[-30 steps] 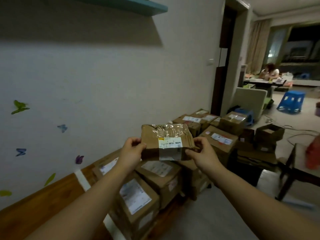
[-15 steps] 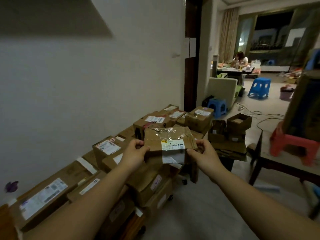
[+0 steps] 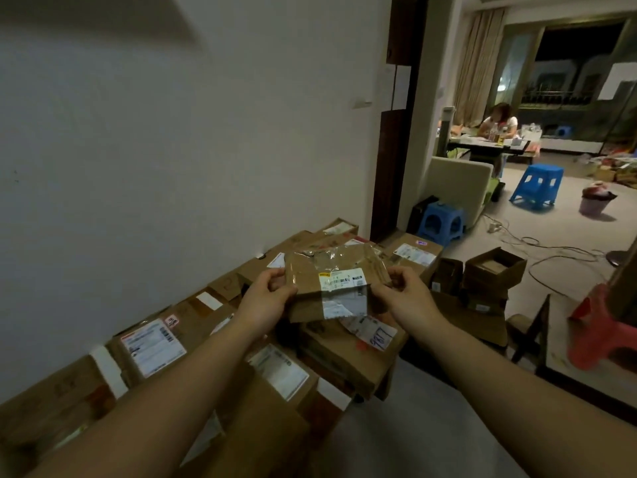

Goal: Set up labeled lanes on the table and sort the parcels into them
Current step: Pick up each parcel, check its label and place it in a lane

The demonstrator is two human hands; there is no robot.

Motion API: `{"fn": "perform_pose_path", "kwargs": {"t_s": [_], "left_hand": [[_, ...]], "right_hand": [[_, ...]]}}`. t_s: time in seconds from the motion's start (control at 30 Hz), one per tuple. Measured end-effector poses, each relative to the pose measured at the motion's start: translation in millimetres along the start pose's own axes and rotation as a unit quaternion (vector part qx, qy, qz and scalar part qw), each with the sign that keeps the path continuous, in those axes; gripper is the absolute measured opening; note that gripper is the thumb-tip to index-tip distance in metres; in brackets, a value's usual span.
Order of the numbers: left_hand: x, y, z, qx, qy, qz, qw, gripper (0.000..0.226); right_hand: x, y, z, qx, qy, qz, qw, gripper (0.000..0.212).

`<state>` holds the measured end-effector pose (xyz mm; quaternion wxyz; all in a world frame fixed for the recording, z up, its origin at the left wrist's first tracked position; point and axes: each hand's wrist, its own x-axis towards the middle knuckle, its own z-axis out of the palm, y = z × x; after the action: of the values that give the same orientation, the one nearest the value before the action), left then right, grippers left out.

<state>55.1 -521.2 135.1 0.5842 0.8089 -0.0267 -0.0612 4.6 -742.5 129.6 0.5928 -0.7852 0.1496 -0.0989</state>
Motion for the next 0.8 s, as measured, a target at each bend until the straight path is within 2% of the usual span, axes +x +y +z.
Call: {"fn": "perform_pose_path", "kwargs": {"t_s": [0.17, 0.27, 0.43, 0.6, 0.8], "left_hand": [[35.0, 0.7, 19.4, 0.003, 0.058, -0.025, 0.998, 0.045], [43.9, -9.4, 36.8, 0.011, 0.097, -0.054, 0.994, 0.045], [36.6, -32.4, 84.1, -0.002, 0.144, -0.145, 0.979, 0.028], [27.6, -41.3, 121.9, 0.023, 0.138, -0.202, 0.969, 0.037], [26.2, -50.5, 136.2, 0.054, 0.150, -0.172, 0.972, 0.054]], "right_hand": [[71.7, 4.6, -5.2, -0.008, -0.067, -0.013, 0.998, 0.045], [107.9, 16.0, -7.0, -0.025, -0.129, -0.009, 0.991, 0.041], [140.7, 44.8, -17.5, -0.055, -0.224, 0.014, 0.973, 0.026], [155.5, 64.3, -34.6, -0.034, -0.302, 0.030, 0.952, 0.037], [165.3, 75.8, -35.5, -0.059, -0.332, 0.021, 0.941, 0.051]]}}
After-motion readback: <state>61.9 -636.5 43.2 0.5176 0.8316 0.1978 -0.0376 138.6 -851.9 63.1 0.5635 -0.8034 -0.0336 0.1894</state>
